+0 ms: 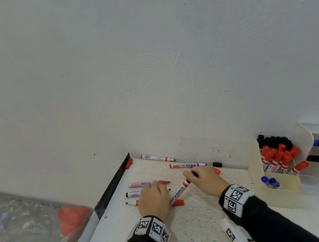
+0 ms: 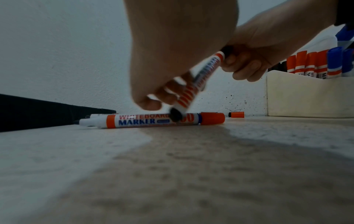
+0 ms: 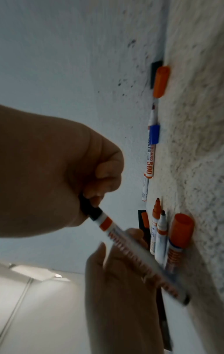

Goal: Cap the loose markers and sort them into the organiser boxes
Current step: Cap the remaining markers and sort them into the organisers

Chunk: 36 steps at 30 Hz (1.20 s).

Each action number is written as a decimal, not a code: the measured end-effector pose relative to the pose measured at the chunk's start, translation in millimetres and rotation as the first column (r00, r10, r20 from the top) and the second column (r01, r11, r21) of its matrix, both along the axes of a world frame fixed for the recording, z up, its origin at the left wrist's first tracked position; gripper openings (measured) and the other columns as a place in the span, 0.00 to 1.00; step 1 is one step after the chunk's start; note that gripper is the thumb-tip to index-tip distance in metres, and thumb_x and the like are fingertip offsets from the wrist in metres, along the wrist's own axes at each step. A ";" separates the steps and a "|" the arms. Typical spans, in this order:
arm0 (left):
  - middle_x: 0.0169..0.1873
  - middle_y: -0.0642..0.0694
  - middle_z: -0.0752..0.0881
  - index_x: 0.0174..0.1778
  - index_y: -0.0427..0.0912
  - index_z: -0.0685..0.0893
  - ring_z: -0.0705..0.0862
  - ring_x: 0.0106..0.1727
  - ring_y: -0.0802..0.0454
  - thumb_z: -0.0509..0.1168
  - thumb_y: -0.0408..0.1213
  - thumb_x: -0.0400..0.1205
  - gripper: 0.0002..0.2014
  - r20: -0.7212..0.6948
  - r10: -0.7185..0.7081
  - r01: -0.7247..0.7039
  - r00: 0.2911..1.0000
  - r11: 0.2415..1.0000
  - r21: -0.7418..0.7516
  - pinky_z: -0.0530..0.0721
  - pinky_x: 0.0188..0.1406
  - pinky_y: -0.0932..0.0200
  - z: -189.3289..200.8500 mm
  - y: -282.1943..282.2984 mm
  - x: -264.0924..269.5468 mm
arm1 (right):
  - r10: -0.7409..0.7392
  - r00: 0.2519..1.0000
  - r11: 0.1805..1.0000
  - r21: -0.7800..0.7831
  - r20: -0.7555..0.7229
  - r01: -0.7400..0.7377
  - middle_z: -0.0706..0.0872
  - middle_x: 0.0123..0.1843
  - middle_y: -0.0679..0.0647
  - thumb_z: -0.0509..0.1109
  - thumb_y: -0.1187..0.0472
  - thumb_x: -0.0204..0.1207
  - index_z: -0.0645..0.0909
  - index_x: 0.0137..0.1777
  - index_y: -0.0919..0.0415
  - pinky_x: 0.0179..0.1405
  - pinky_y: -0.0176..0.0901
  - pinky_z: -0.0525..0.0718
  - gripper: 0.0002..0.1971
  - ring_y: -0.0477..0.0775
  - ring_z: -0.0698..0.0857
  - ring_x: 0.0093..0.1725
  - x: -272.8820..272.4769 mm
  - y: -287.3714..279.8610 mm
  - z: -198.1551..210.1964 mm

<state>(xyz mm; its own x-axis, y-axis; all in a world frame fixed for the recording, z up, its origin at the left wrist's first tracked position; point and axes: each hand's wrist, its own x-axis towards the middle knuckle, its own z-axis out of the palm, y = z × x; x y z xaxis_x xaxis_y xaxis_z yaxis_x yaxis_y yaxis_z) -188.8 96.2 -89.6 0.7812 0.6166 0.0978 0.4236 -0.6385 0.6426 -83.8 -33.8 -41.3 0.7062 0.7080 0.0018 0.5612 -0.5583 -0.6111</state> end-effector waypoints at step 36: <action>0.65 0.41 0.79 0.71 0.41 0.72 0.79 0.62 0.47 0.58 0.30 0.83 0.19 0.049 -0.068 0.077 0.996 0.971 -0.225 0.76 0.65 0.57 -3.2 -4.7 6.1 | -0.628 0.760 0.680 0.595 0.169 0.430 0.81 0.45 0.55 0.57 0.60 0.83 0.74 0.60 0.63 0.44 0.46 0.79 0.10 0.57 0.81 0.44 38.6 -111.6 79.6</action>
<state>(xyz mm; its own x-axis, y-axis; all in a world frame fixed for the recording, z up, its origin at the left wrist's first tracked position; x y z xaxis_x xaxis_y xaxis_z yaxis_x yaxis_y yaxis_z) -182.7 91.5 -92.9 0.8229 0.5682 -0.0051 0.3517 -0.5023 0.7899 -45.3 -145.5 38.3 0.8398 0.0368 0.5416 0.4847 -0.5003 -0.7175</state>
